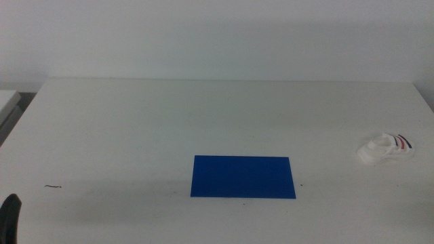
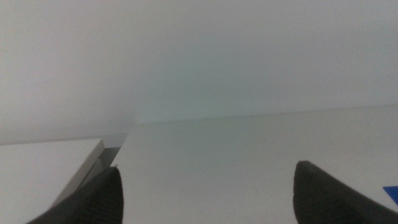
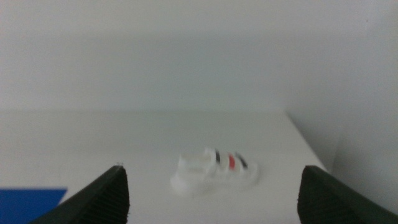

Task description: Use one arm to grab the shoe from the table and place it on the mat.

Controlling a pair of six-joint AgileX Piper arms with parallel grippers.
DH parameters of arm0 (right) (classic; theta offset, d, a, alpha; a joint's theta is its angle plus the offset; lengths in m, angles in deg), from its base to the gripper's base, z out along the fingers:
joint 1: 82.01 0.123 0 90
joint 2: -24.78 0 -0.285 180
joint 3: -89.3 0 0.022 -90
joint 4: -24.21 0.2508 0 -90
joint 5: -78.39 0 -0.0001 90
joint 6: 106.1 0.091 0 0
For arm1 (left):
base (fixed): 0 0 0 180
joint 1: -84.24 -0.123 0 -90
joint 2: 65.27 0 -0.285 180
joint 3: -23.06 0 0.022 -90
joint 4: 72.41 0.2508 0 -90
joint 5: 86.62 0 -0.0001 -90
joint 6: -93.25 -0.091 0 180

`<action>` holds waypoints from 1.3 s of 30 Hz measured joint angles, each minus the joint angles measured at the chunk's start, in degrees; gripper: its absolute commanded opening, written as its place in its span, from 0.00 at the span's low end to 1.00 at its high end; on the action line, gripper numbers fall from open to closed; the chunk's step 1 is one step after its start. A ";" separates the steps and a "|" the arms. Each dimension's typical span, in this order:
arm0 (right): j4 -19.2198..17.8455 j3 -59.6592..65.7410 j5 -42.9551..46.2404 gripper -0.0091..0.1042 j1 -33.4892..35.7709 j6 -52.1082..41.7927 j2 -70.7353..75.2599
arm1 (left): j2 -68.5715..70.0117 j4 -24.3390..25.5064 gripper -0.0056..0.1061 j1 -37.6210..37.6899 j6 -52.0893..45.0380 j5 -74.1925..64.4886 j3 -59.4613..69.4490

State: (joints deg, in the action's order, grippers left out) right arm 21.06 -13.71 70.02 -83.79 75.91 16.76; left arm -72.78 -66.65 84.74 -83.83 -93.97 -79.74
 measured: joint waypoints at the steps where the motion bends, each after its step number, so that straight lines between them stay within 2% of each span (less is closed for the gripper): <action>1: 0.12 0.00 -0.82 0.90 0.00 0.00 0.00 | 0.00 0.00 0.89 0.00 0.00 0.00 0.00; 7: 2.02 -9.25 -11.63 0.90 0.00 0.11 -3.22 | 0.00 0.00 0.89 0.00 0.00 0.00 0.00; 15: 2.34 -28.42 -17.32 0.90 0.00 0.11 -21.95 | 0.00 0.00 0.89 0.00 0.00 0.00 0.00; 21: 7.13 -44.64 -34.43 0.90 0.00 0.98 -39.62 | 0.00 0.00 0.89 0.00 0.00 0.00 0.00; 24: 7.99 -51.69 -42.98 0.90 0.00 8.05 -48.93 | 0.00 0.00 0.89 0.00 0.00 0.00 0.00; 26: 7.31 -56.04 -47.12 0.90 0.00 17.83 -55.48 | 0.00 0.00 0.89 0.00 0.00 0.00 0.00; 29: 5.11 -60.24 -49.16 0.90 0.00 32.27 -63.38 | 0.00 0.00 0.89 0.00 0.00 0.00 0.00; 31: 4.87 -61.90 -48.78 0.90 0.00 37.92 -67.29 | 0.00 0.00 0.89 0.00 0.00 0.00 0.00; 35: 3.15 -64.47 -48.64 0.90 0.00 43.66 -75.57 | 0.00 0.00 0.89 0.00 0.00 0.00 0.00; 39: 3.15 -66.80 -48.60 0.90 -0.48 48.48 -82.45 | 0.00 0.00 0.89 0.00 0.00 0.00 0.00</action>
State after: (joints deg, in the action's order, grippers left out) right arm 24.21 -80.52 21.42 -84.27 124.39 -65.69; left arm -72.78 -66.65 84.74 -83.83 -93.97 -79.74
